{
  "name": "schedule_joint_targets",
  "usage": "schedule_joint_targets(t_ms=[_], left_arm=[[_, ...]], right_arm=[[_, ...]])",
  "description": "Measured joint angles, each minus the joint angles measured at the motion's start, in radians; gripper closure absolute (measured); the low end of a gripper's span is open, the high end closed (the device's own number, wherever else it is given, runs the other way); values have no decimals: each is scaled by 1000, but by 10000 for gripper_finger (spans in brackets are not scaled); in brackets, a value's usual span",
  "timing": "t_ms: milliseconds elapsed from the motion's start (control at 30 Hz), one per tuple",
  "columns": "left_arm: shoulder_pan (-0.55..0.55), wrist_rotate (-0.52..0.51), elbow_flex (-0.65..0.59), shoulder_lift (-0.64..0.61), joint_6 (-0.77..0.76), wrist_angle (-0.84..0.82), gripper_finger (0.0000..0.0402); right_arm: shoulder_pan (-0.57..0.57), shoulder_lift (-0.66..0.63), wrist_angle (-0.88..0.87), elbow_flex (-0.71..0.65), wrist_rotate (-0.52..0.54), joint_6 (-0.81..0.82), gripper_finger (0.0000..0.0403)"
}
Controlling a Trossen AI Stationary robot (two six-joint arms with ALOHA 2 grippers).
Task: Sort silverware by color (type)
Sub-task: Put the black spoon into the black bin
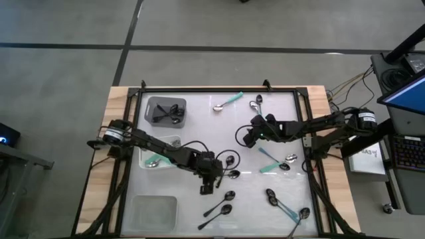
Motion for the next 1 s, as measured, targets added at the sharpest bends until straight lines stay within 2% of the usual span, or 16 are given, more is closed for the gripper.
schedule_joint_targets(t_ms=[100,333,567,800,1000], left_arm=[[0,-82,-14,0,-28,-2,364],[-8,-123,-14,0,-84,11,364],[-12,-129,-17,0,-137,17,364],[-18,-133,-22,0,-128,51,364],[-33,-104,-24,3,-114,6,364]], right_arm=[[0,0,0,0,0,0,268],[0,0,0,0,0,0,268],[0,-1,0,0,0,0,268],[0,-1,0,0,0,0,268],[0,-1,0,0,0,0,268]])
